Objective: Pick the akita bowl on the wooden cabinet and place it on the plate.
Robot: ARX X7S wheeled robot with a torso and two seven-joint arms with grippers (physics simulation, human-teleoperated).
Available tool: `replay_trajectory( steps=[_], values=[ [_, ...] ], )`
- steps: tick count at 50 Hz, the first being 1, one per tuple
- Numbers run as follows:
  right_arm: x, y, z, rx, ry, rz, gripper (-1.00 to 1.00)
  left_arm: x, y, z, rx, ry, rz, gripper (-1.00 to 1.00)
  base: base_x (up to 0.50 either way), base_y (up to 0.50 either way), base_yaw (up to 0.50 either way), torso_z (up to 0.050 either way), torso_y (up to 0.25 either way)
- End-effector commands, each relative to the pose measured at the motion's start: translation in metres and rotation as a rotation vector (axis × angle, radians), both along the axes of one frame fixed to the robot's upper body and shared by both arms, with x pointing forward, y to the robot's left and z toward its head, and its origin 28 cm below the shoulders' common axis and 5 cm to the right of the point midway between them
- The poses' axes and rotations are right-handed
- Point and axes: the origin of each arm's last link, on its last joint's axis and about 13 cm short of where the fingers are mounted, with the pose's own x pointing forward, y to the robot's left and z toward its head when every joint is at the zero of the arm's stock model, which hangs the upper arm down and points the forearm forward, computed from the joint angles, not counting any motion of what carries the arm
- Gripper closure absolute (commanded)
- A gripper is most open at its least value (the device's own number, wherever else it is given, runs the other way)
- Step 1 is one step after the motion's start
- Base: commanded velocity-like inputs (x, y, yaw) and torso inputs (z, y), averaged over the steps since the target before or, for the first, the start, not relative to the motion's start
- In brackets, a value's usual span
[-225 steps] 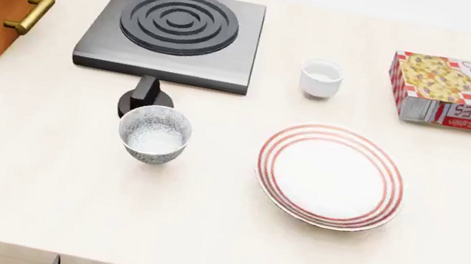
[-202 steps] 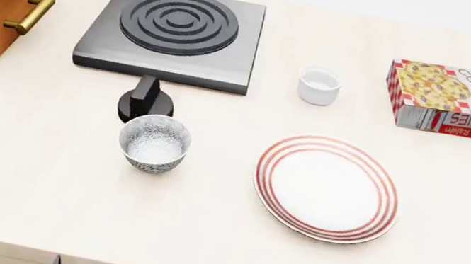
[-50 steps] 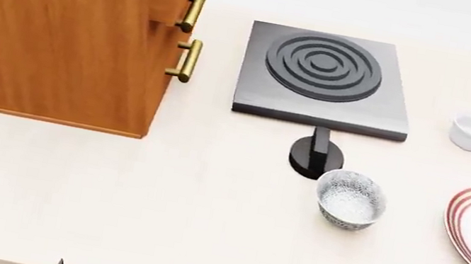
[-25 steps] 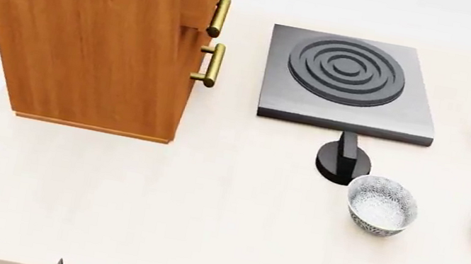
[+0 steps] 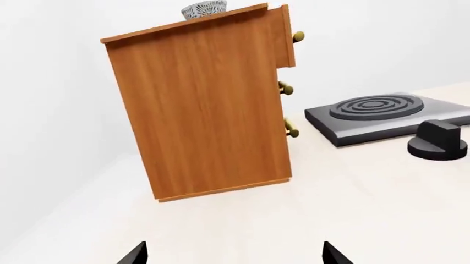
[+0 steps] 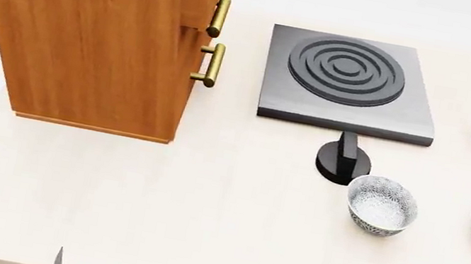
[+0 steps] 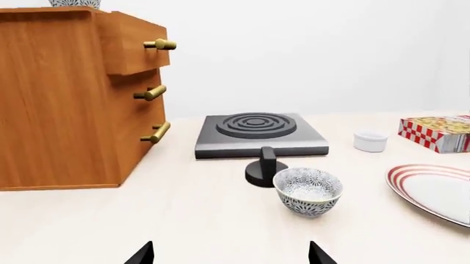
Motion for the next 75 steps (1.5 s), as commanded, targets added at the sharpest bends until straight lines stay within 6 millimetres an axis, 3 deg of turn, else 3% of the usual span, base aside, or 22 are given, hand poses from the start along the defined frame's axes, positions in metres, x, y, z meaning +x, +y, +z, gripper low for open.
replay_trajectory(
  steps=[1, 9, 27, 50, 56, 75],
  values=[
    [-0.004, 0.001, 0.027, 0.028, -0.06, 0.005, -1.0, -0.008, 0.001, 0.032, 0.027, -0.119, -0.002, -1.0, 0.0, 0.0, 0.0, 0.0, 0.0],
    [-0.007, 0.0, 0.043, 0.03, -0.11, 0.004, -1.0, -0.012, 0.005, 0.052, 0.049, -0.179, -0.008, -1.0, 0.0, 0.0, 0.0, 0.0, 0.0],
    [-0.023, 0.004, 0.101, -0.003, -0.29, 0.007, -1.0, -0.004, 0.008, 0.102, 0.014, -0.296, 0.018, -1.0, 0.0, 0.0, 0.0, 0.0, 0.0],
    [-0.039, 0.01, 0.152, -0.004, -0.468, 0.028, -1.0, -0.001, 0.007, 0.146, -0.111, -0.431, 0.028, -1.0, 0.0, 0.0, 0.0, 0.0, 0.0],
    [-0.044, 0.011, 0.161, -0.003, -0.51, 0.034, -1.0, -0.005, 0.008, 0.15, -0.127, -0.448, 0.036, -1.0, 0.0, 0.0, 0.0, 0.0, 0.0],
    [-0.056, 0.011, 0.166, -0.015, -0.549, 0.062, -1.0, -0.023, 0.015, 0.169, -0.157, -0.527, 0.059, -1.0, 0.0, 0.0, 0.0, 0.0, 0.0]
  ],
)
